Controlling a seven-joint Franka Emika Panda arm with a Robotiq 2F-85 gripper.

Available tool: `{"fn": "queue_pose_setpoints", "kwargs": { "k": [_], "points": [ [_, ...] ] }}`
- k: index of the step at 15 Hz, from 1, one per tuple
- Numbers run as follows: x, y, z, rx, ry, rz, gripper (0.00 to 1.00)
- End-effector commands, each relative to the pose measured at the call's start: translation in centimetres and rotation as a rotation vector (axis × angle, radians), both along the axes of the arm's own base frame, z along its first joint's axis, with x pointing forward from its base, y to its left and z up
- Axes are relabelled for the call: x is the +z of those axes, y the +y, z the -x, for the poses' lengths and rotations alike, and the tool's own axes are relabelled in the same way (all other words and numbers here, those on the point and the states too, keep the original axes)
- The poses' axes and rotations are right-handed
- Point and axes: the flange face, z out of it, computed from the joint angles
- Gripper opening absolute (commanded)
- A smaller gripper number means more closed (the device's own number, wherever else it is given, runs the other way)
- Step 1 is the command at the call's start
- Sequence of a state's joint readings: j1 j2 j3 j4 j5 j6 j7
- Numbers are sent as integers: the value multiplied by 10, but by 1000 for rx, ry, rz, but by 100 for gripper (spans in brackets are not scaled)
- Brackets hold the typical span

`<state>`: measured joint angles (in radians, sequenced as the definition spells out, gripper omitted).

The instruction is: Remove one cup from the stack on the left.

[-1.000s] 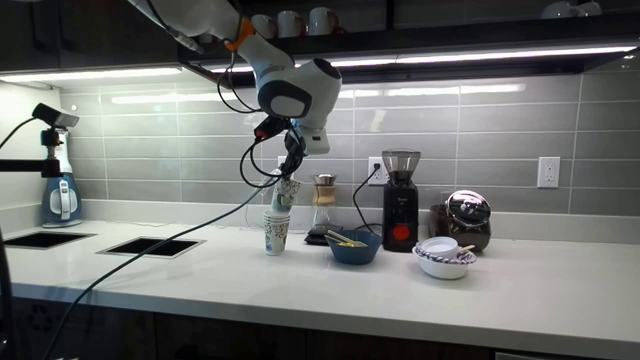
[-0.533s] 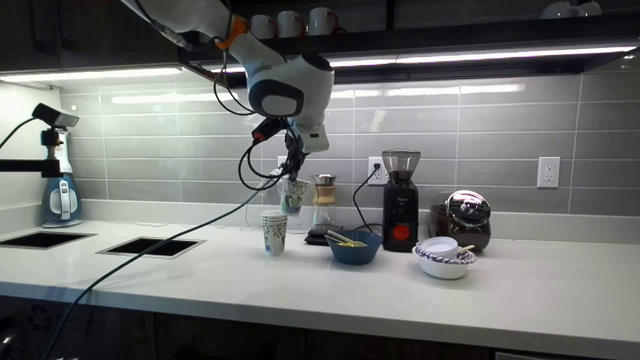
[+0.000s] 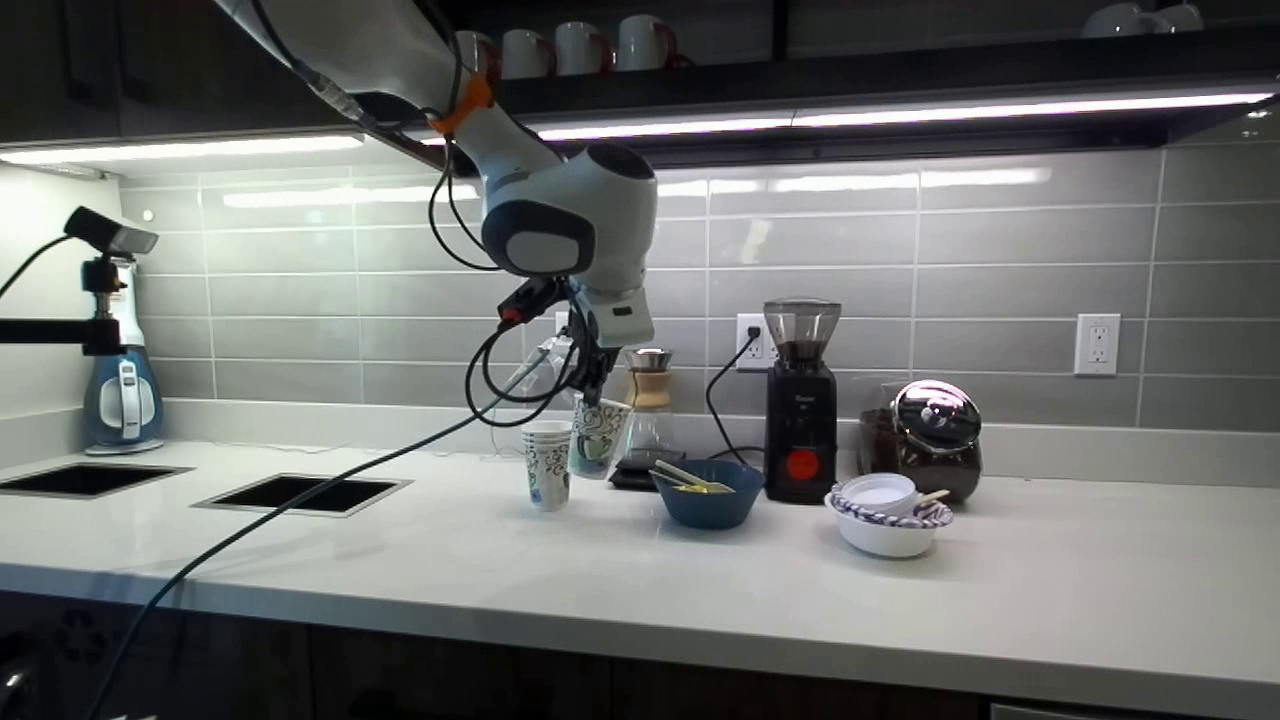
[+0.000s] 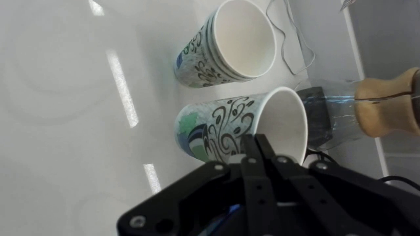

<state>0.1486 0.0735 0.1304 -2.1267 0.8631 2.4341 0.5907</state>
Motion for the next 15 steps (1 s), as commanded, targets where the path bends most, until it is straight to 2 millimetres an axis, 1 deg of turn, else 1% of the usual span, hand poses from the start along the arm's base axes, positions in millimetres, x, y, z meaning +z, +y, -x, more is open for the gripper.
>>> {"fn": "queue_pose_setpoints", "kwargs": {
  "k": [1,9,10,11,13,14,15],
  "points": [
    [-16,-8,5,-16,-10,54,1],
    [-69,-9,-6,89,-40,129,1],
    [-69,-9,-6,99,-41,127,28],
    [-62,-7,-3,105,-41,122,29],
    [-53,-2,7,120,-21,119,42],
    [-45,3,13,136,-16,115,48],
    [-40,7,19,150,2,112,56]
  ]
}}
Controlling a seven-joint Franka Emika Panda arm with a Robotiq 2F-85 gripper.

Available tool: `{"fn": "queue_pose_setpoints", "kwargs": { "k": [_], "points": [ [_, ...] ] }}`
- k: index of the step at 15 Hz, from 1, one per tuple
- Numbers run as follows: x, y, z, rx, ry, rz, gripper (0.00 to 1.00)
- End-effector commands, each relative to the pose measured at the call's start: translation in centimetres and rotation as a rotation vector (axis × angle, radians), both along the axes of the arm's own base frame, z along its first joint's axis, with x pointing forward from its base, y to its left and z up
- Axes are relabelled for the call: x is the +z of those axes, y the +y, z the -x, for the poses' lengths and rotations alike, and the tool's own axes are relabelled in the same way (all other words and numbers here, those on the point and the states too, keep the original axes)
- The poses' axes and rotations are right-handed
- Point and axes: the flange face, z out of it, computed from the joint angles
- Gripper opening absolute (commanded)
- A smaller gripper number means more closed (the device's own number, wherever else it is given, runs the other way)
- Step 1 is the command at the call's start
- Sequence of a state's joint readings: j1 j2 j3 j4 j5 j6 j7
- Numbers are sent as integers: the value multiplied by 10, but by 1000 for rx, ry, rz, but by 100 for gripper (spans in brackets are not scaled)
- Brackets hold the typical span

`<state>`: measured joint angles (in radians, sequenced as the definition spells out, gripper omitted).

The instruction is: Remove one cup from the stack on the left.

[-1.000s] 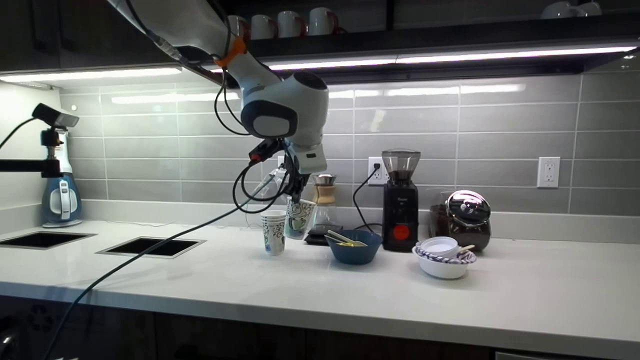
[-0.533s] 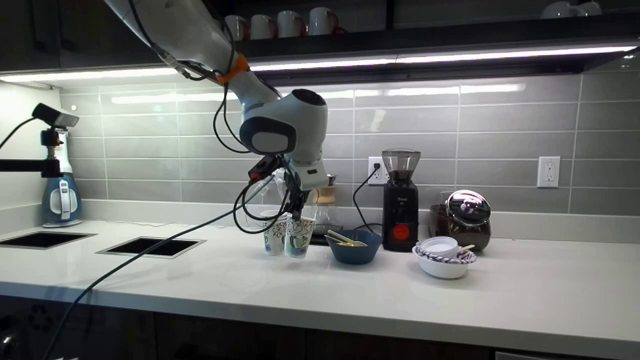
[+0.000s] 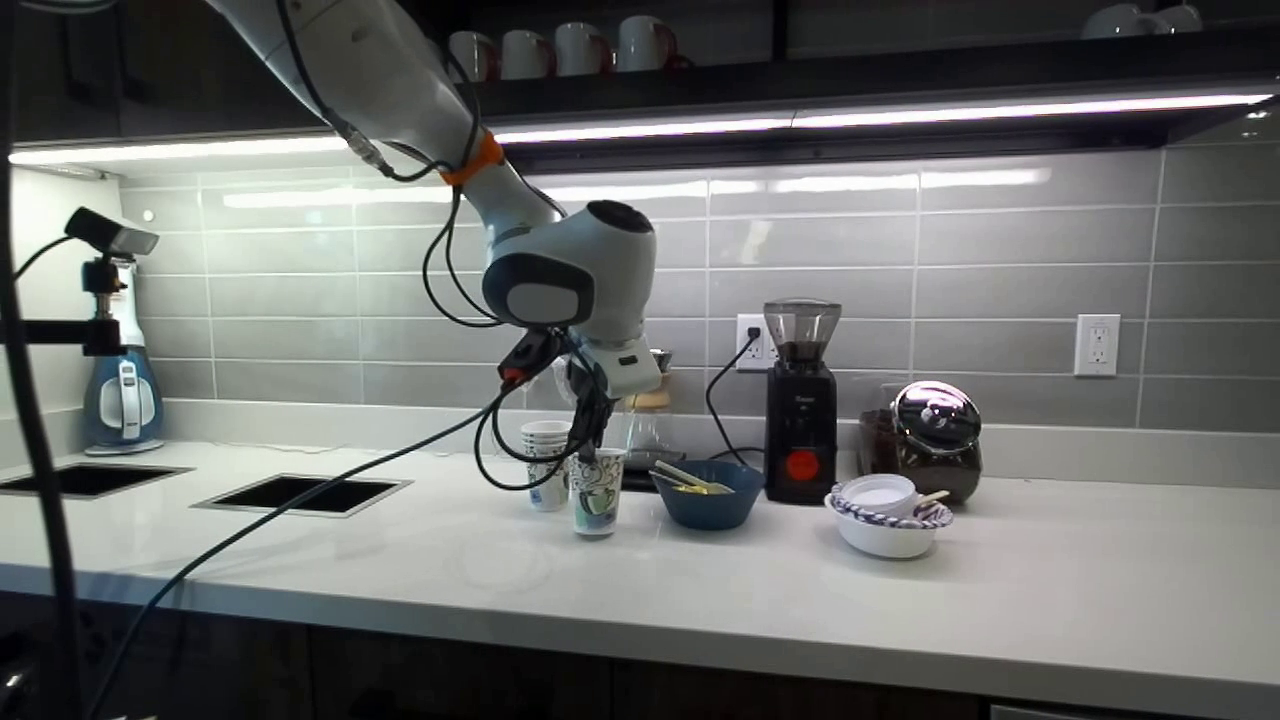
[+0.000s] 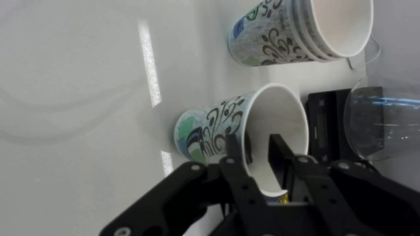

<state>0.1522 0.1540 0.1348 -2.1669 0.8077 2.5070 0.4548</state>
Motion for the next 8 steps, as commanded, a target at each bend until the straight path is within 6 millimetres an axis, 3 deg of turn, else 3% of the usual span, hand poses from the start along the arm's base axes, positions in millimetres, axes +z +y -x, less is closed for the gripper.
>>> {"fn": "queue_pose_setpoints", "kwargs": {
  "k": [1,6,8],
  "points": [
    [26,16,24,43,35,11,62],
    [67,28,43,-22,40,110,98],
    [79,24,49,-62,56,202,100]
  ]
}}
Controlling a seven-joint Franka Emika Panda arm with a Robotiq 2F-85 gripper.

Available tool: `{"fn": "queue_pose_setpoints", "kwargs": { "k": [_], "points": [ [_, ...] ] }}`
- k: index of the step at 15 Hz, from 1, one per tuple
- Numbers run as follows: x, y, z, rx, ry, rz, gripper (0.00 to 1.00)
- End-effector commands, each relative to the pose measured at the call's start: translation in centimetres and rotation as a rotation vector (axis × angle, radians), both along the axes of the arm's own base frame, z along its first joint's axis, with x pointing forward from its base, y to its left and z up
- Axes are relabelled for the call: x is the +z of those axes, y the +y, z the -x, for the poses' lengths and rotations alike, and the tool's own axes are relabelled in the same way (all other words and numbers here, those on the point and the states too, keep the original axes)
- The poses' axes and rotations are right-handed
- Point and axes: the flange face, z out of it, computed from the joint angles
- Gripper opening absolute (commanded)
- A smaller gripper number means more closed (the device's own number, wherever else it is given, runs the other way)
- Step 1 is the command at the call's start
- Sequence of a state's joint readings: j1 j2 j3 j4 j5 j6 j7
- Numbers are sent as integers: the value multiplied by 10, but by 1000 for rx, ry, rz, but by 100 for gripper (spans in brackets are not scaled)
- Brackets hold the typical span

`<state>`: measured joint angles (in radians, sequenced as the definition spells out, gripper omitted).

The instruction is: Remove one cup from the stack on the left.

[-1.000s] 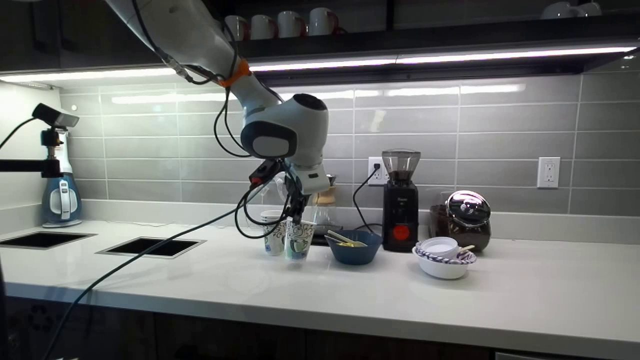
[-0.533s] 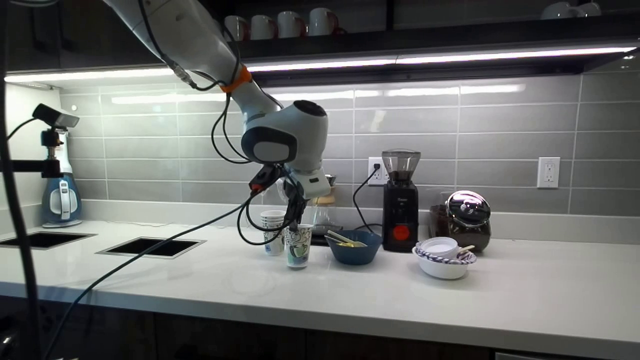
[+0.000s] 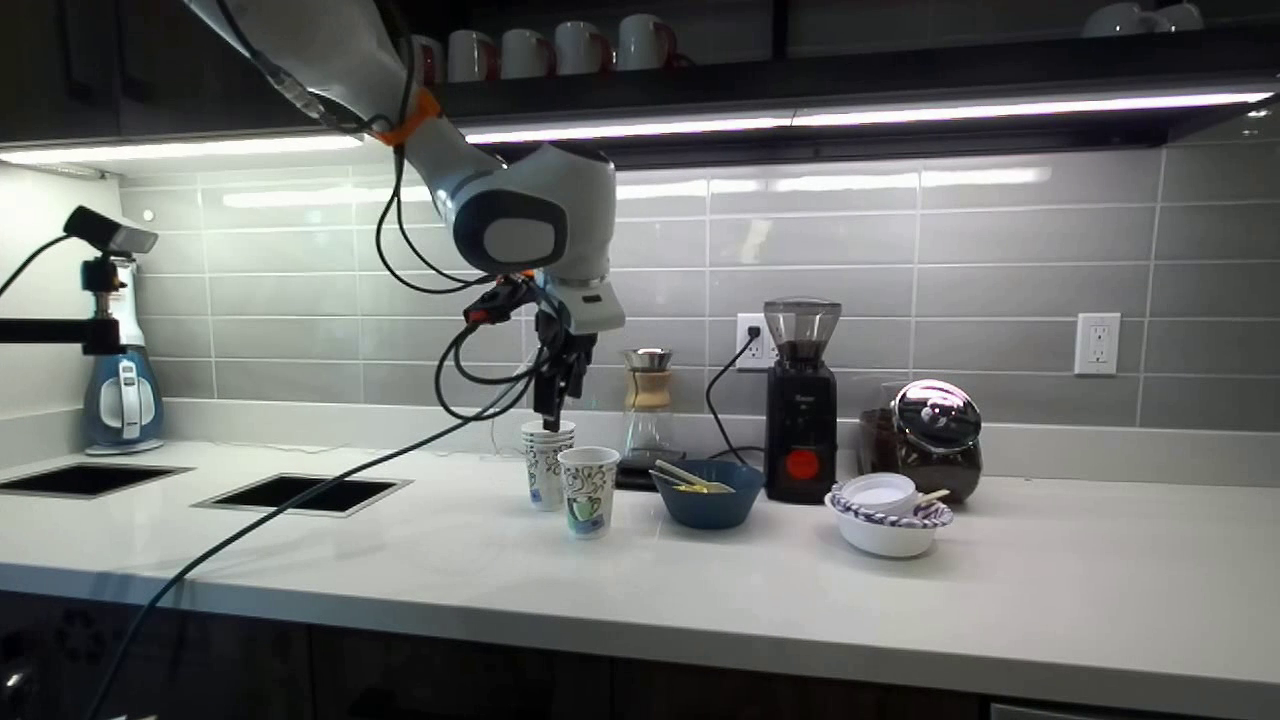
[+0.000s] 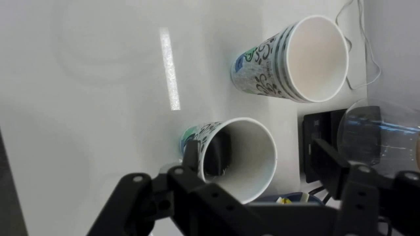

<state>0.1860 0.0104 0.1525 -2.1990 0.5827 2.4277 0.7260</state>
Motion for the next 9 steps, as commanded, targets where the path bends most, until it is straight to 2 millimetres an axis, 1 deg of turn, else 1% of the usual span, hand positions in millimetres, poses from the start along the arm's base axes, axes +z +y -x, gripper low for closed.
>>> {"fn": "queue_pose_setpoints", "kwargs": {
  "k": [1,5,7,8,9],
  "points": [
    [27,-12,21,-85,22,166,100],
    [69,-11,32,-137,37,402,100],
    [90,-5,40,-150,24,519,100],
    [68,-9,32,-109,39,426,100],
    [78,-6,36,-118,34,464,100]
  ]
}}
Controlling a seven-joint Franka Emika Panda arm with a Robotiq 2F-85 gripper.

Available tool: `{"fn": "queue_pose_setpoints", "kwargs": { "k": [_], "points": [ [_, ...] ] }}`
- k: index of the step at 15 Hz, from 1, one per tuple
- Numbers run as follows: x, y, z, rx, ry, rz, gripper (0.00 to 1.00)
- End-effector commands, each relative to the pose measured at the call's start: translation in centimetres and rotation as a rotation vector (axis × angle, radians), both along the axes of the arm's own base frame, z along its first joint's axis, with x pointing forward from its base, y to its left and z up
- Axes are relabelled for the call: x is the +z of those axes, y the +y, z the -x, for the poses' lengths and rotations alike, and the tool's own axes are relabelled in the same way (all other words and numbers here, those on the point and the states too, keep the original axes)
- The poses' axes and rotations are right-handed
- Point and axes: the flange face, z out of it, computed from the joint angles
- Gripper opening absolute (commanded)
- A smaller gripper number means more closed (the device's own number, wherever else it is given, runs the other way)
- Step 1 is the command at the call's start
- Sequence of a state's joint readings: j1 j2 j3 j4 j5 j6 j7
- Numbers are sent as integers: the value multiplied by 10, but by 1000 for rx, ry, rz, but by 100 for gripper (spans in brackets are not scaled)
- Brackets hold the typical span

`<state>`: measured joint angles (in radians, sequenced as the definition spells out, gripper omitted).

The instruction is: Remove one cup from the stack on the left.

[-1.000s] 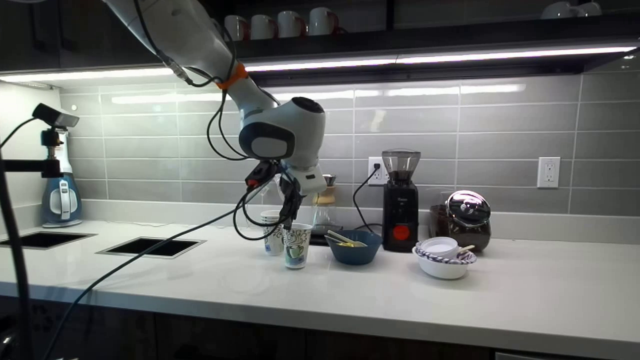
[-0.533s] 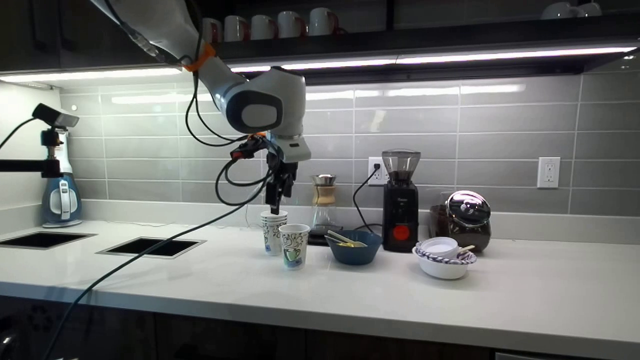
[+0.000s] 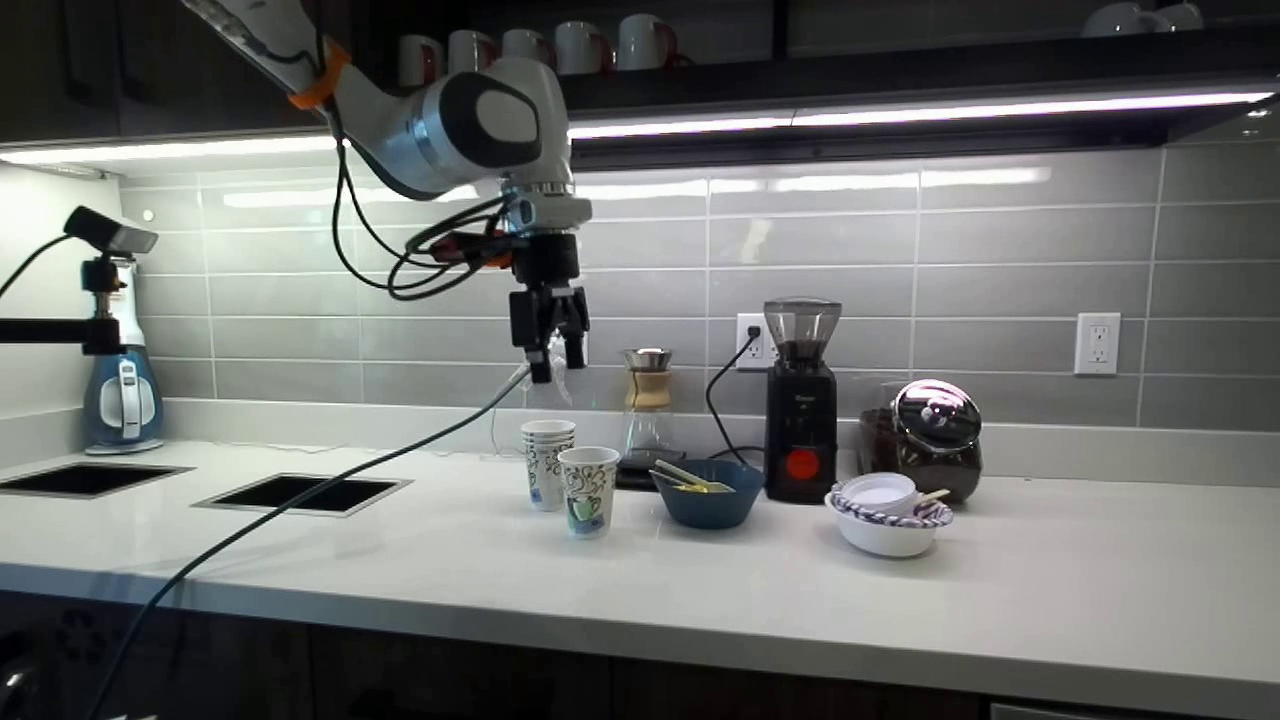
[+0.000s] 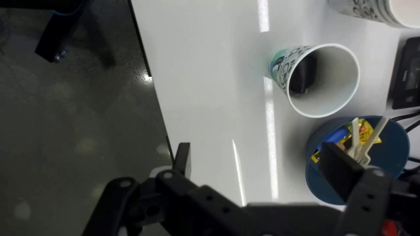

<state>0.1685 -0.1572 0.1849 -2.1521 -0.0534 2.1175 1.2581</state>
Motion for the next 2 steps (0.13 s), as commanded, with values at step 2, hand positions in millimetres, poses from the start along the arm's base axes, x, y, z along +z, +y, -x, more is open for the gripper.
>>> {"fn": "queue_pose_setpoints", "kwargs": {
  "k": [2],
  "points": [
    [10,3,4,-5,-7,25,100]
  ]
}}
